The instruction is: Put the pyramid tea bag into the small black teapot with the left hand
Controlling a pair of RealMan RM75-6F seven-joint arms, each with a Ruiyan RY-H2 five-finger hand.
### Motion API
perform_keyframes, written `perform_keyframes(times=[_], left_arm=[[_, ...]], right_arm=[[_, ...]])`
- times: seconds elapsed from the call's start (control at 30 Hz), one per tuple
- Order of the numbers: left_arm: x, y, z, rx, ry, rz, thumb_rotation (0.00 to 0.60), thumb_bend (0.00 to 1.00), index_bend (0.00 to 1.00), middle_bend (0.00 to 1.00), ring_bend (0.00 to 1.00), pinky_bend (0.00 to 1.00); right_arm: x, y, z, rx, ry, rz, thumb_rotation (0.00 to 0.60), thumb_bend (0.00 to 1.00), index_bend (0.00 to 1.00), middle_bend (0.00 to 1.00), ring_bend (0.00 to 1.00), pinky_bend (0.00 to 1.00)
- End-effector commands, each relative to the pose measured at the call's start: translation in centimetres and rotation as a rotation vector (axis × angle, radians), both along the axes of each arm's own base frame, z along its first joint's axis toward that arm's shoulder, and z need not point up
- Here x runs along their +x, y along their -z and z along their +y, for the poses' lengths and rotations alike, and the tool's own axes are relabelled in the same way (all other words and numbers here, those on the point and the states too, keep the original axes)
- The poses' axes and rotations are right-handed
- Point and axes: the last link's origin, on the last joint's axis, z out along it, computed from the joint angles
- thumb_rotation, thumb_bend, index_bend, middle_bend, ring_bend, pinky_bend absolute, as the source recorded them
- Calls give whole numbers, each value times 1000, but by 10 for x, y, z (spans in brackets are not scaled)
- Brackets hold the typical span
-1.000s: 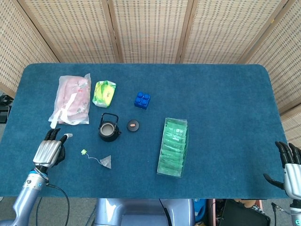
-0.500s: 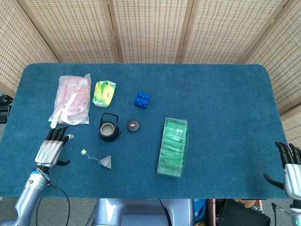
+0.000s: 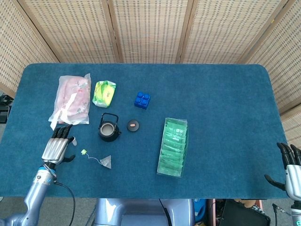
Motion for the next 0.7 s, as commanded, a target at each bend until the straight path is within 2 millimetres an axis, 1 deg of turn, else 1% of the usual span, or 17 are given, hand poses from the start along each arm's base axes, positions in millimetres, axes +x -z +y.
perform_keyframes(times=[0.03,0.37,0.7], left_arm=[[0,7,5,-7,-2,-1,600,268,476,9,0,0],[-1,19,8,-28,-19,-2,600,269,485,20,0,0],[-4,30,9,-47,-36,3,600,319,485,21,0,0]], right_arm=[[-1,-1,0,-2,3,0,568,7,118,200,88,157],[-2,-1,2,-4,12,0,566,7,118,200,88,157],[-4,-2,4,-7,20,-2,570,7,118,200,88,157]])
